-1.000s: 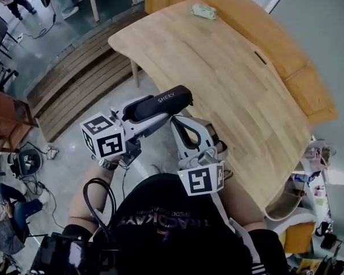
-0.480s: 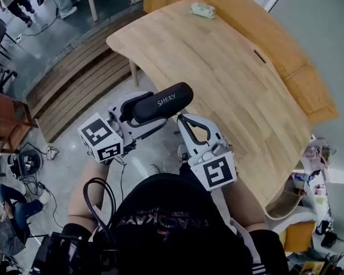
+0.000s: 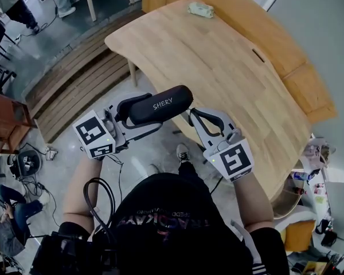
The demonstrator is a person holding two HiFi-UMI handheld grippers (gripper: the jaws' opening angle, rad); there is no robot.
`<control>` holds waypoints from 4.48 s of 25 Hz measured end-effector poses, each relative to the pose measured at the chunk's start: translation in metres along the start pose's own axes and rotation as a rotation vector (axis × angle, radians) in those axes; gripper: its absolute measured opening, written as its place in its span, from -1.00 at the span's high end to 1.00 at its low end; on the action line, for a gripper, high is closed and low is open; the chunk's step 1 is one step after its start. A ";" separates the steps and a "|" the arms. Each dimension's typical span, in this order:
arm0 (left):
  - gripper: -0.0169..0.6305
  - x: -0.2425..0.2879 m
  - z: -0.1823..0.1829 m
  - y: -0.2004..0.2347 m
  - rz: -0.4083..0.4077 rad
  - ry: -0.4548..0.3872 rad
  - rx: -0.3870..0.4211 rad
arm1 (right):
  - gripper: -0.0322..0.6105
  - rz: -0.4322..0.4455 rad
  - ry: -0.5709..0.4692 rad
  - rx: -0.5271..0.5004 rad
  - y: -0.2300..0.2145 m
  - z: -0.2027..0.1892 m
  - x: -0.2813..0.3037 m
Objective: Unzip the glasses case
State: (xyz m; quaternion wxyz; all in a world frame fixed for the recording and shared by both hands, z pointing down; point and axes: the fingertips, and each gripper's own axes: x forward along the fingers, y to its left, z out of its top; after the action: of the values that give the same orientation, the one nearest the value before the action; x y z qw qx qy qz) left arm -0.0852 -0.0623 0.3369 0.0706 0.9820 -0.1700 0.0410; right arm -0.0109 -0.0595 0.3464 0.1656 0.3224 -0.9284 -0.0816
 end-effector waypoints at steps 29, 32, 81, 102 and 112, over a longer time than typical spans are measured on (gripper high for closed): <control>-0.01 -0.009 -0.013 -0.066 -0.403 0.116 -0.019 | 0.84 0.400 0.156 -0.120 0.017 -0.021 -0.037; -0.01 -0.006 -0.010 -0.078 -0.456 0.115 -0.024 | 0.84 0.453 0.152 -0.118 0.020 -0.020 -0.043; -0.04 0.099 -0.056 -0.056 -0.373 0.218 -0.045 | -0.07 0.639 0.361 -0.087 0.013 -0.103 -0.049; 0.91 0.147 -0.127 -0.023 0.015 0.360 -0.219 | -0.05 0.488 0.539 0.053 -0.172 -0.297 0.090; 0.91 0.140 -0.146 -0.021 0.106 0.417 -0.327 | -0.06 0.550 0.578 0.035 -0.208 -0.331 0.156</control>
State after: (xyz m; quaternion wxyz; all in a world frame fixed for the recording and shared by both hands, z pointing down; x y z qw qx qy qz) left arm 0.0456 -0.0663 0.4925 0.2596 0.9176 -0.2075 0.2181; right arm 0.1130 -0.3340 0.6411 0.4301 0.0742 -0.8965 0.0759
